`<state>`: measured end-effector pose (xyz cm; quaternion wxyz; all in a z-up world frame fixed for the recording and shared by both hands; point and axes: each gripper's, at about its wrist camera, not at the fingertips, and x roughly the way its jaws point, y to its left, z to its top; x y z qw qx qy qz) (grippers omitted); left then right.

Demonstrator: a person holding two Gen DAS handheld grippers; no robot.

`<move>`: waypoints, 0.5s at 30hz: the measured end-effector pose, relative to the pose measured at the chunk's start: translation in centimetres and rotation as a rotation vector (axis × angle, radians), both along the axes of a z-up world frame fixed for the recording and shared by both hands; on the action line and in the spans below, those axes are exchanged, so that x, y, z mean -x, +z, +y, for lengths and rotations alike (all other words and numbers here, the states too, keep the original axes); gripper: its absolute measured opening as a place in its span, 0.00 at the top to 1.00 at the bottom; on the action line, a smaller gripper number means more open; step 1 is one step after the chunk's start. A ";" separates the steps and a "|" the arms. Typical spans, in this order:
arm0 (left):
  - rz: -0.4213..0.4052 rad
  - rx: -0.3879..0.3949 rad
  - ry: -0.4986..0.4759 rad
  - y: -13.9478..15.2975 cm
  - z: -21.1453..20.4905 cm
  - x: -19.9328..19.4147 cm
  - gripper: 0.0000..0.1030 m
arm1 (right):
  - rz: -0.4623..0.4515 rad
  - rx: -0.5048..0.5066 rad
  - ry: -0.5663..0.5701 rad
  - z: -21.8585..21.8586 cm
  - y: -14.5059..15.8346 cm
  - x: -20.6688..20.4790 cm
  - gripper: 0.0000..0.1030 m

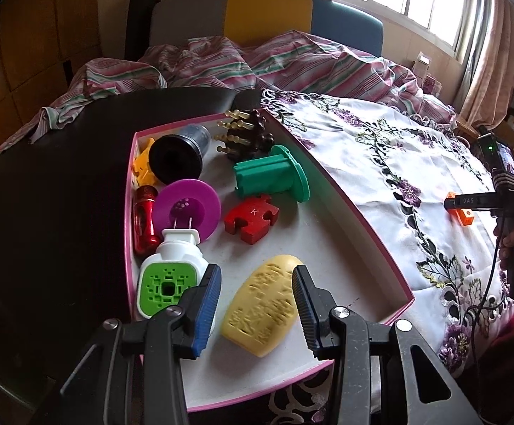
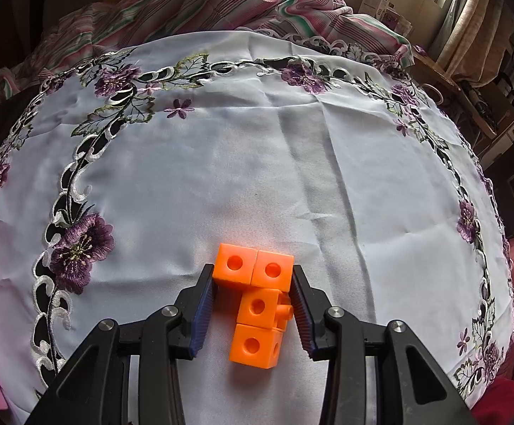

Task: Organize rigid objects
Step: 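Lift the open left tool away from the egg in the tray, then carry the orange cubes into the tray with the right tool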

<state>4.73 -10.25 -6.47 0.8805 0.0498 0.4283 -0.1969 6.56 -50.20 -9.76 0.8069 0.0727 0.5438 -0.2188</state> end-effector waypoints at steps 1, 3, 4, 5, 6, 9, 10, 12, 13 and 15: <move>-0.004 -0.001 0.001 0.1 0.1 0.1 0.58 | 0.000 -0.001 -0.001 0.0 0.0 0.0 0.60; -0.007 0.003 0.006 0.2 0.2 0.1 0.58 | -0.001 -0.004 -0.002 -0.1 0.0 0.0 0.60; -0.007 0.005 0.007 0.3 0.3 0.2 0.58 | -0.001 -0.004 -0.003 -0.1 0.0 0.0 0.60; -0.007 0.008 0.010 0.4 0.4 0.2 0.58 | -0.001 -0.004 -0.002 -0.1 0.0 0.0 0.60; -0.007 0.009 0.011 0.4 0.5 0.2 0.58 | -0.001 -0.004 -0.003 -0.1 0.0 0.0 0.60; -0.008 0.021 0.012 0.7 0.8 0.3 0.58 | -0.007 0.000 -0.012 -0.1 0.2 0.1 0.60; -0.008 0.022 0.014 0.7 0.9 0.2 0.58 | -0.009 0.004 -0.015 -0.1 0.3 0.2 0.60; -0.009 0.029 0.022 0.8 1.3 0.3 0.58 | -0.020 -0.003 -0.021 -0.2 0.5 0.3 0.60; -0.007 0.035 0.027 0.9 1.5 0.3 0.58 | -0.026 -0.002 -0.024 -0.2 0.6 0.3 0.60; -0.004 0.048 0.044 1.2 2.2 0.2 0.58 | -0.055 -0.001 -0.027 -0.2 1.2 0.4 0.60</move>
